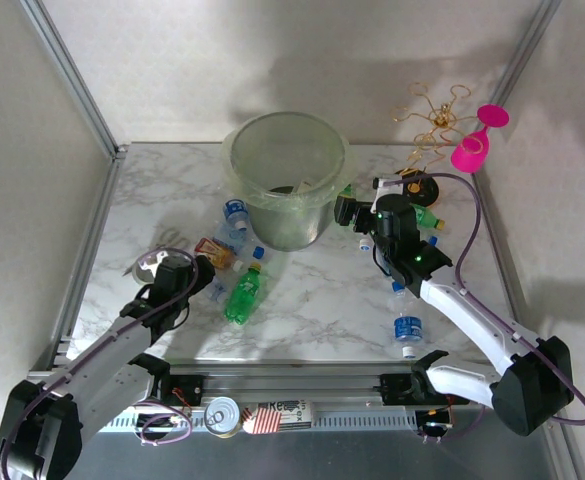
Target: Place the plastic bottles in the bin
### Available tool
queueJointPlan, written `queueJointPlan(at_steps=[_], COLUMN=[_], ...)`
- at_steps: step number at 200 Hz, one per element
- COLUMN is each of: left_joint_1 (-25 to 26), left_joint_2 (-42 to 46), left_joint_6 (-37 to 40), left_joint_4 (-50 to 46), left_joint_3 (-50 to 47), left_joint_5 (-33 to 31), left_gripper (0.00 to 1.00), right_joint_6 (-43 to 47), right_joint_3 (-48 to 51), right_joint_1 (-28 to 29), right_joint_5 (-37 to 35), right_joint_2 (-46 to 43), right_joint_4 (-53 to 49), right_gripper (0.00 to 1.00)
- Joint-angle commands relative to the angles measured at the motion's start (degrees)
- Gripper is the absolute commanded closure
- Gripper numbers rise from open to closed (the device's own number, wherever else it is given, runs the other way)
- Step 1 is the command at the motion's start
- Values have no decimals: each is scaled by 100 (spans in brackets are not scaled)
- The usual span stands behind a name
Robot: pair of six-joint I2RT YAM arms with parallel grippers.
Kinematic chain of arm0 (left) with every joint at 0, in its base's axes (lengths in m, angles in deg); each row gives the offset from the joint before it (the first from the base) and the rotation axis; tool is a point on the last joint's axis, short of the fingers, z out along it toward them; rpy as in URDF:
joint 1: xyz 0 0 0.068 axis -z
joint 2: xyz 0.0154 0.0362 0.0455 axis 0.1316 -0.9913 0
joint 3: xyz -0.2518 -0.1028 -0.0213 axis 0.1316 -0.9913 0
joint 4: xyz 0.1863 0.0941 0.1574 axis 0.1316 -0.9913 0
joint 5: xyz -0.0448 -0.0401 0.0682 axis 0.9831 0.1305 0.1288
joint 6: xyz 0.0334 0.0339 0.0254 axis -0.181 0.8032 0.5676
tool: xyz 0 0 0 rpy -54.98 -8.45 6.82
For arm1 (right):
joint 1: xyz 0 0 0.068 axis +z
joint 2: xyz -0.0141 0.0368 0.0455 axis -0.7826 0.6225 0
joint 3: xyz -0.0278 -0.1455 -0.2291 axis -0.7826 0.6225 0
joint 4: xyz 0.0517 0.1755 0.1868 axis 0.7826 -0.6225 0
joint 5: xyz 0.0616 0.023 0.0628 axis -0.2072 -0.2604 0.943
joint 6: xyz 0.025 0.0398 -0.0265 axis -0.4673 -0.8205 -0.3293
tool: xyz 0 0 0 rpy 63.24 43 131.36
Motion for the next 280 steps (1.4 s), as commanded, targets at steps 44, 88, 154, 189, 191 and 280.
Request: queueJointPlan(at_steps=[44, 88, 154, 189, 191, 280], left_joint_1=[-37, -36, -37, -32, -34, -37], left_joint_2=[-594, -1134, -1806, -2023, -2032, -1626], left_joint_6=[-419, -451, -480, -463, -462, -280], left_joint_4=[807, 1269, 1730, 1876, 1881, 1749], left_joint_3=[-352, -357, -221, -160, -163, -164], left_joint_5=[83, 49, -35, -4, -4, -160], left_gripper=[0, 0, 4, 14, 14, 55], right_joint_6=[-92, -141, -107, -99, -98, -121], right_joint_3=[77, 168, 150, 168, 168, 238], right_joint_1=[-52, -68, -90, -98, -94, -124], right_joint_5=[-175, -214, -265, -305, -308, -259], right_joint_2=[44, -23, -38, -88, -96, 4], right_joint_4=[146, 142, 94, 71, 68, 146], right_gripper=[1, 1, 1, 1, 1, 1])
